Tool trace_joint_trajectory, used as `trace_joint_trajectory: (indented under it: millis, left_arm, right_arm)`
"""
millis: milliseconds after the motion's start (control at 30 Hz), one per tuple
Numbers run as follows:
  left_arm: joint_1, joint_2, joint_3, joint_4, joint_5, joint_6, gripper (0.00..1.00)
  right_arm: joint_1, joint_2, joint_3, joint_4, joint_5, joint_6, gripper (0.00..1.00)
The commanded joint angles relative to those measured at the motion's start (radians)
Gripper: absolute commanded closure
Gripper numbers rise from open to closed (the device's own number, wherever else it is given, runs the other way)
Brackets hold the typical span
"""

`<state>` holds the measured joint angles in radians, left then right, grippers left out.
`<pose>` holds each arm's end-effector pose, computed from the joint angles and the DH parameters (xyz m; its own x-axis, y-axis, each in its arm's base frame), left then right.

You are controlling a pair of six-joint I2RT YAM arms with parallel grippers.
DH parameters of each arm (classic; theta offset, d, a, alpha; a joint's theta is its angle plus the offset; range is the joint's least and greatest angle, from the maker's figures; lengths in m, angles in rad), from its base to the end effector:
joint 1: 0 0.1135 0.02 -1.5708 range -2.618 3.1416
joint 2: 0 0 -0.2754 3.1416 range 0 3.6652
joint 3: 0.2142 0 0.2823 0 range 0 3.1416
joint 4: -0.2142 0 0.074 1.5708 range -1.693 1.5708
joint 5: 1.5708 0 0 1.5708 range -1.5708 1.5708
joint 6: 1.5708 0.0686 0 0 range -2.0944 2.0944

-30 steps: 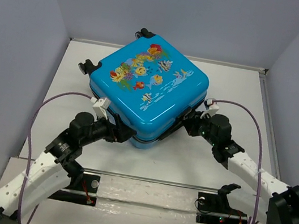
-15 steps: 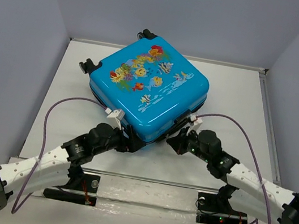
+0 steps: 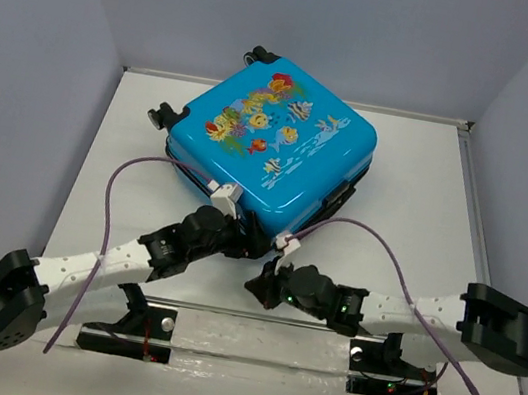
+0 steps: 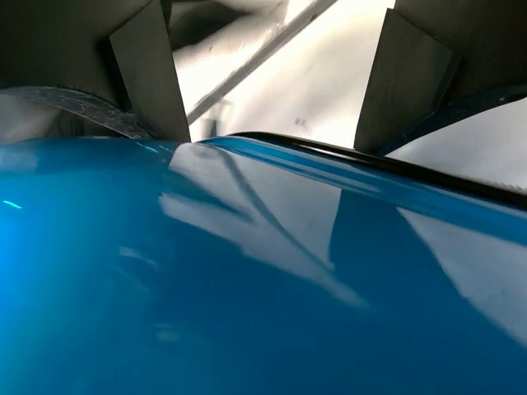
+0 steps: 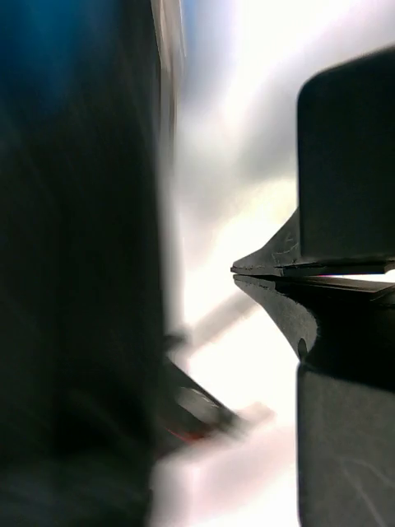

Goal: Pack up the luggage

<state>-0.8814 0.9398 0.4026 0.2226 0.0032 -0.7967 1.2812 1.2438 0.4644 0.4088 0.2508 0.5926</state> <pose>0.1657 -0.2014 0.2021 -0.6907 -0.2862 -0.6641 0.4000 0.6137 -0.6806 0.1022 0.2835 0.1722 -0.5674 -0.0096 -0.8234 -0.6575 0.6072 0.4460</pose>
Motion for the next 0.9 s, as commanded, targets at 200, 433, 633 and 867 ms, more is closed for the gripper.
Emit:
trace_joint_trajectory:
  millis: [200, 433, 633, 867]
  left_arm:
    - [0.007, -0.044, 0.24, -0.067, -0.205, 0.105, 0.01]
    - [0.086, -0.231, 0.364, -0.405, -0.303, 0.146, 0.01]
    - [0.507, -0.149, 0.432, -0.393, -0.115, 0.264, 0.01]
    - [0.832, 0.049, 0.493, -0.23, 0.141, 0.219, 0.01]
  right_arm:
    - [0.115, -0.032, -0.02, 0.101, 0.14, 0.065, 0.93]
    - [0.093, -0.171, -0.04, -0.121, 0.173, 0.061, 0.85]
    - [0.021, -0.217, 0.002, -0.223, 0.119, -0.002, 0.67]
    - [0.003, -0.305, -0.012, -0.311, 0.093, -0.027, 0.58]
